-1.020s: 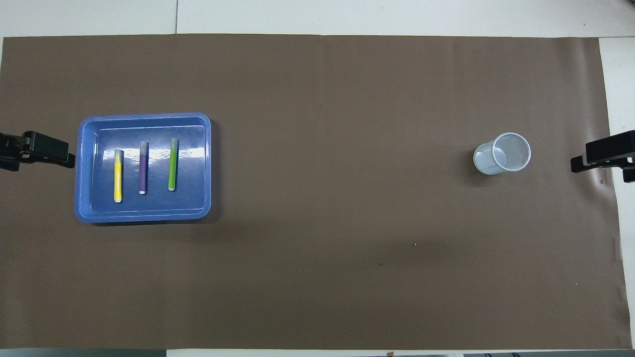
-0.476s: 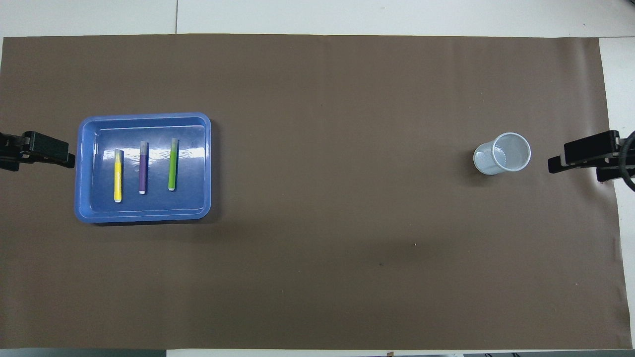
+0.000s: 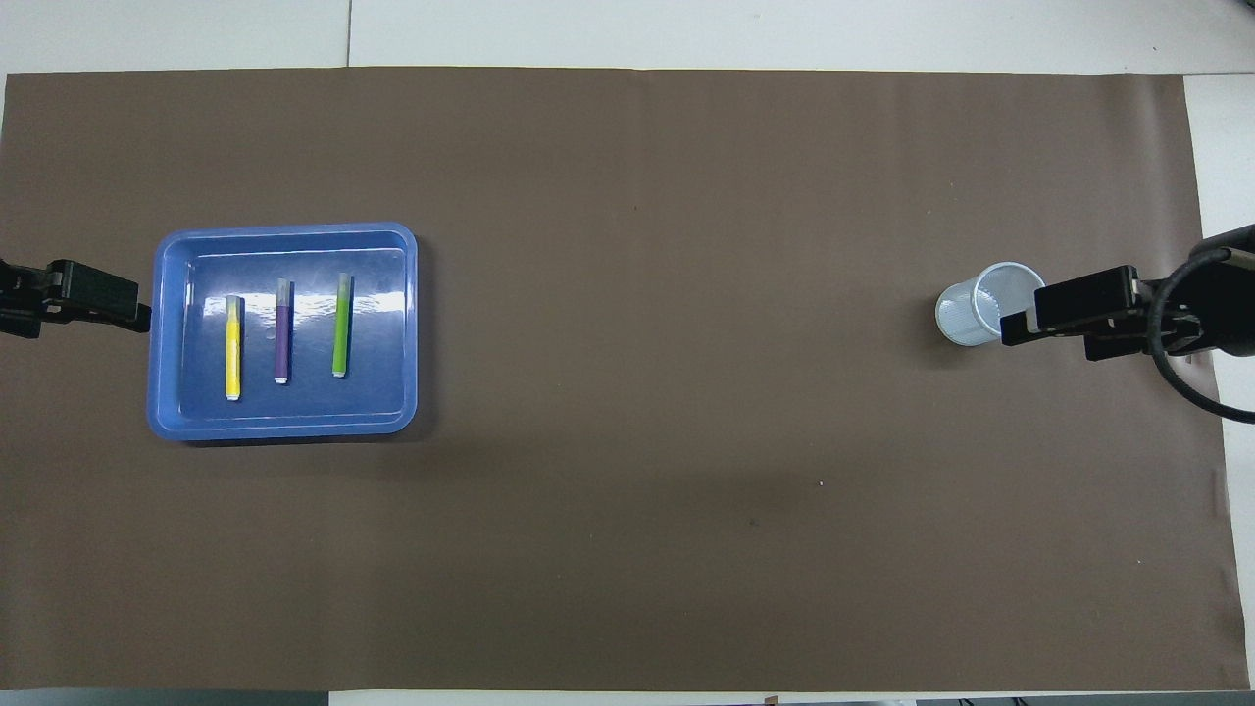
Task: Transfer and insert pens with both arms
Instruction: 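Reach the left gripper into the blue tray while the right gripper advances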
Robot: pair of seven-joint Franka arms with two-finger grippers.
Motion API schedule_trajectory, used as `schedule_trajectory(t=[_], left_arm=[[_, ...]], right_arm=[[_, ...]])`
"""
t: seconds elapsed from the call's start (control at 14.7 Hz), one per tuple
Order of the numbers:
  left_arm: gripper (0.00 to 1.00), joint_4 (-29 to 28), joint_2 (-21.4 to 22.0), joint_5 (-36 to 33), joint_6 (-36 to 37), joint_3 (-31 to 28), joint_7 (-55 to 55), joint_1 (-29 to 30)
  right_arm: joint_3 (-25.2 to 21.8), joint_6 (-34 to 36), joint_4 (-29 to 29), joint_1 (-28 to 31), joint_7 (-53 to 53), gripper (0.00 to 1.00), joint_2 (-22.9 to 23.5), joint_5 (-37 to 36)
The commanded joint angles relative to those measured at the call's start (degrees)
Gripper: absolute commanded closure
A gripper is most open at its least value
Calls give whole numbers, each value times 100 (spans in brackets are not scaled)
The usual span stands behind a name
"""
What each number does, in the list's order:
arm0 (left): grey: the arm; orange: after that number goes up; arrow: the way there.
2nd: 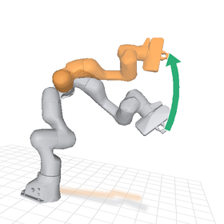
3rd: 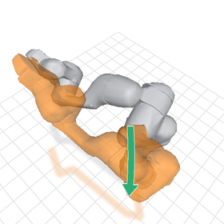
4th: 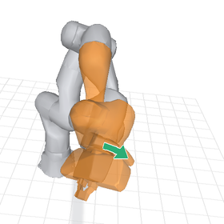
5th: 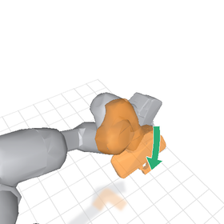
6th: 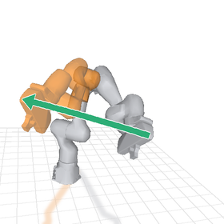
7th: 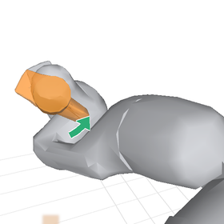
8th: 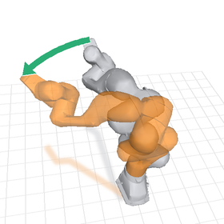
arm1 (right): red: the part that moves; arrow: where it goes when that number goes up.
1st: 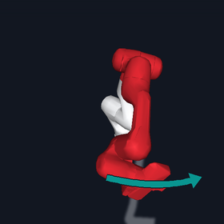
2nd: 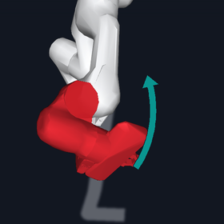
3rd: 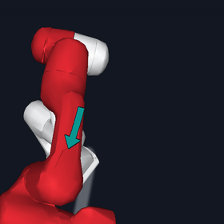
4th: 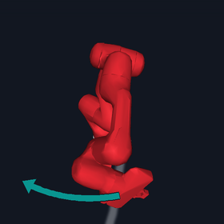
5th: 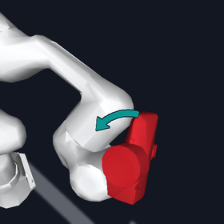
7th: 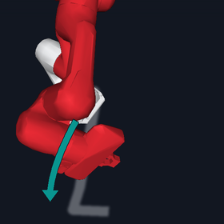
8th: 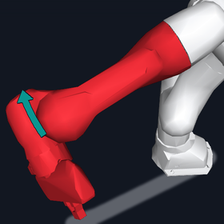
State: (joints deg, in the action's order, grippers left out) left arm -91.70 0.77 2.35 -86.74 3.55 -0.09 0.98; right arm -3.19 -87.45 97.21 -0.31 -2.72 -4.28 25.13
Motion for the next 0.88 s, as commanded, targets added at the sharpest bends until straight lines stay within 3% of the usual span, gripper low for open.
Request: schedule_trajectory(t=[0.0, 0.27, 0.48, 0.82], left_arm=[[0, -181, 178, -50, -45, 5, 88, -63], [0, -557, 352, -50, -324, 14, 18, -212], [0, -1717, 748, -50, -1834, 23, 0, -230], [0, -2368, 433, -50, -2908, 23, 0, -336]], right_arm=[[3, -440, 991, 136, -105, 0, -572, 780], [2, -492, 1160, 154, -273, 0, -653, 915], [11, -660, 1169, 119, -273, 0, -653, 1177], [11, -782, 1467, 101, -335, 0, -793, 1547]])
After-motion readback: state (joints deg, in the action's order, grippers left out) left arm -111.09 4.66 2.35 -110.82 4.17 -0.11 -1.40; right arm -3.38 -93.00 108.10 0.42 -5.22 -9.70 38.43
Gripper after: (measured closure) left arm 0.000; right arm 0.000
